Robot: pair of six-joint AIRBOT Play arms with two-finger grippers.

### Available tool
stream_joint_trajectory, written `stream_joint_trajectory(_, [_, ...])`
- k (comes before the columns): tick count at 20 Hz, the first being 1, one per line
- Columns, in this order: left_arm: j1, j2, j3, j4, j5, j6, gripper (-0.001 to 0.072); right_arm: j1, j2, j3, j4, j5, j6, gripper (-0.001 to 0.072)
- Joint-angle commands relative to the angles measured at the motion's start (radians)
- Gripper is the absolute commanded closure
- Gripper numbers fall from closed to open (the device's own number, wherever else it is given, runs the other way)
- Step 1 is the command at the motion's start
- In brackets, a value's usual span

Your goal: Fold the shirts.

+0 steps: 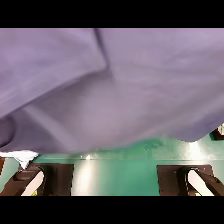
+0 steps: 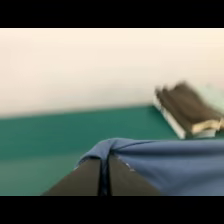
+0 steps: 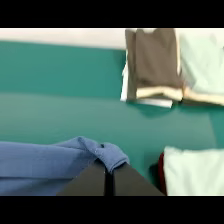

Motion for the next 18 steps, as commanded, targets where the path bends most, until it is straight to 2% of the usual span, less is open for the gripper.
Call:
stream_joint_trajectory(1, [0.001,-0.102,-0.225,0.007,-0.098,-0.006,0.0682,0.029,-0.119,-0.124,-0.005,0.073,0.013,0.0696])
stream_joint_trajectory(6, [0.001,-0.362,-0.517,-0.032,0.066,0.051,0.0681,0.112,-0.416,-0.318,-0.012,0.082,0.031,0.0696])
stream_joint_trajectory(9, [0.001,-0.557,-0.519,-0.084,0.175,0.097,0.0681,0.129,-0.621,-0.334,-0.003,0.044,0.031,0.0697])
stream_joint_trajectory(13, [0.001,-0.743,-0.506,-0.193,0.348,0.169,0.0681,0.129,-0.792,-0.265,0.056,-0.078,0.031,0.0696])
stream_joint_trajectory(16, [0.001,-0.781,-0.496,-0.191,0.374,0.182,0.0681,0.129,-0.842,-0.165,0.054,-0.123,0.030,0.0696])
stream_joint_trajectory(18, [0.001,-0.780,-0.471,-0.184,0.311,0.219,0.0682,0.129,-0.842,-0.124,0.051,-0.105,0.011,0.0696])
